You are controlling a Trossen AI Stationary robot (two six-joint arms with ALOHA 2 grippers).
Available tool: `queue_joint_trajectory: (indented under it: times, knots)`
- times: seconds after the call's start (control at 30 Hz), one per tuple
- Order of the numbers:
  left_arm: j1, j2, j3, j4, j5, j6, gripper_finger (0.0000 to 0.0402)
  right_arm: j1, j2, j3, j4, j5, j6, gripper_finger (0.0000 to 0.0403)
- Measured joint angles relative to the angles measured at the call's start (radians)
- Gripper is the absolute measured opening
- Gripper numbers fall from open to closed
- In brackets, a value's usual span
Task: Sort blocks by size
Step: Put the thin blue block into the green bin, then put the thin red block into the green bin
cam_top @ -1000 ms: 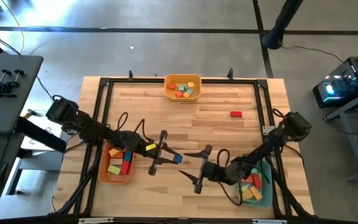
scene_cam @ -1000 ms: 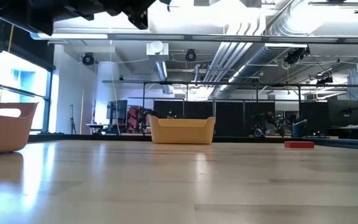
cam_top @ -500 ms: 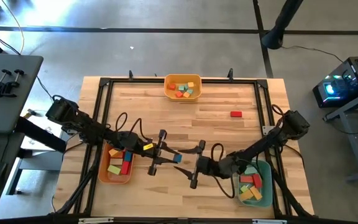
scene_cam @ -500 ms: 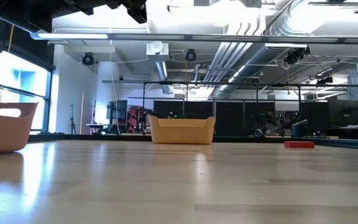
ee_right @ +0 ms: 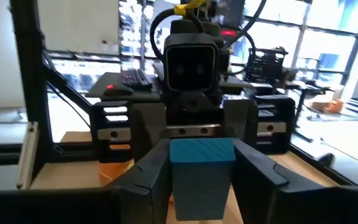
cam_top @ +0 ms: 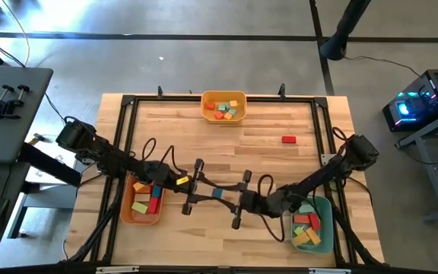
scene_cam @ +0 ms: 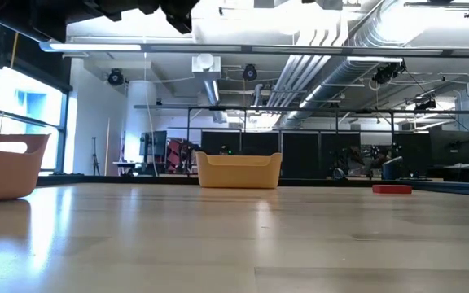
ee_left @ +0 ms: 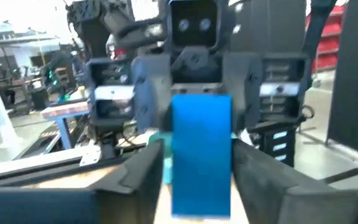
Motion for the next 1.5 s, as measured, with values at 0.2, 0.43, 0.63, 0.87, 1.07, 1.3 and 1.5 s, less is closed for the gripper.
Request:
queue_joint_trajectory:
  times: [0.2, 0.43, 0.63, 0.87, 1.07, 1.3, 1.5]
  knots:
    - [0.020, 0.000, 0.000, -0.090, -0.027, -0.014, 0.0238, 0.098, -0.112, 0.030, -0.250, 0.190, 0.101, 0.0128]
    - [0.032, 0.000, 0.000, -0.181, -0.030, -0.048, 0.0248, 0.246, -0.238, 0.241, -1.155, 0.124, 0.820, 0.0128]
    - [0.031, 0.000, 0.000, -0.200, -0.029, -0.056, 0.0249, 0.329, -0.225, 0.356, -1.854, -0.188, 1.620, 0.0128]
    - [0.027, 0.000, 0.000, -0.228, -0.029, -0.059, 0.0250, 0.381, -0.216, 0.222, -2.001, -0.501, 2.069, 0.0128]
    - [0.016, 0.000, 0.000, -0.247, -0.027, -0.057, 0.0250, 0.396, -0.216, 0.084, -1.927, -0.641, 2.225, 0.0128]
    - [0.017, 0.000, 0.000, -0.247, -0.027, -0.056, 0.0250, 0.395, -0.216, -0.005, -1.832, -0.733, 2.308, 0.0178]
    - [0.017, 0.000, 0.000, -0.246, -0.027, -0.058, 0.0250, 0.396, -0.216, 0.004, -1.809, -0.762, 2.273, 0.0225]
